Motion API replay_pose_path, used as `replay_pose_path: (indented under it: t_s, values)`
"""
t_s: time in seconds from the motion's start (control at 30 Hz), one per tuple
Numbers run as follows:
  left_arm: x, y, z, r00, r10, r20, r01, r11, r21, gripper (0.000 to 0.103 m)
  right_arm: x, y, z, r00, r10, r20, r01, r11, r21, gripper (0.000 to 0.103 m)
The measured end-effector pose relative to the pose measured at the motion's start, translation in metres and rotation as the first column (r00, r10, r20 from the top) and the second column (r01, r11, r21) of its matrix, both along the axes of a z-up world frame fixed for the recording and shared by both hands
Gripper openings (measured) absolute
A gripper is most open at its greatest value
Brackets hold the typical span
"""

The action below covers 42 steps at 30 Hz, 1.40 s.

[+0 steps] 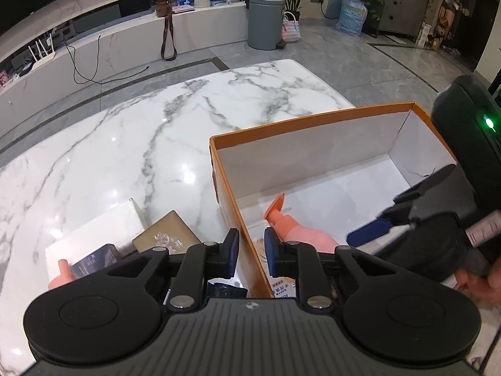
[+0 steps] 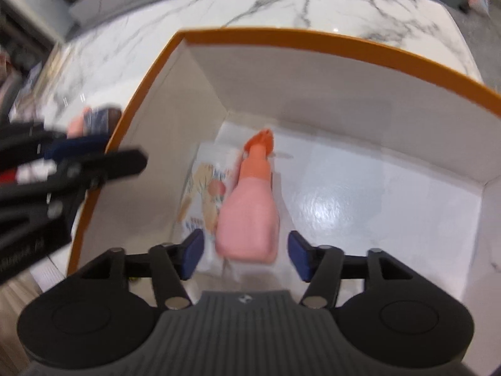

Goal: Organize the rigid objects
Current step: 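Open the left tool to drop the tube while the right tool releases the pump bottle in the box, then withdraw both open tools from the orange box back over the table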

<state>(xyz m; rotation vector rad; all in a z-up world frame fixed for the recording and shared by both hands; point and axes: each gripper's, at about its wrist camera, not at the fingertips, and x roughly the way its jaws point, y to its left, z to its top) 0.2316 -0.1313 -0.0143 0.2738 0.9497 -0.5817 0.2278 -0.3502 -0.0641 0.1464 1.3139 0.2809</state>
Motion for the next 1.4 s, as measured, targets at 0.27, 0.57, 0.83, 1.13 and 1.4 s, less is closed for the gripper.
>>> replay_pose_path:
  t_s: [0.27,0.57,0.83,1.13,1.4]
  values:
    - [0.001,0.009,-0.001,1.000,0.024,-0.020,-0.025,0.998,-0.054,0.017,-0.010,0.023,-0.020,0.972,0.058,-0.227,-0.050,0.998,0.039,0.027]
    - [0.002,0.017,-0.001,0.999,-0.002,-0.042,-0.002,0.994,-0.108,0.015,0.007,0.049,-0.040,0.964,0.024,-0.265,-0.017,0.999,0.027,0.010]
    - [0.006,0.022,-0.002,0.998,0.006,-0.070,-0.016,0.989,-0.146,0.015,0.026,0.060,-0.039,0.974,0.014,-0.228,-0.006,0.999,0.033,0.000]
    - [0.014,0.030,-0.003,0.992,0.032,-0.125,-0.056,0.979,-0.195,0.015,0.024,0.070,-0.022,0.999,0.041,-0.035,-0.042,0.999,-0.016,0.000]
    - [0.010,0.024,-0.001,0.995,0.020,-0.096,-0.034,0.987,-0.157,0.015,0.020,0.072,-0.038,0.984,0.104,-0.146,-0.108,0.994,-0.018,0.000]
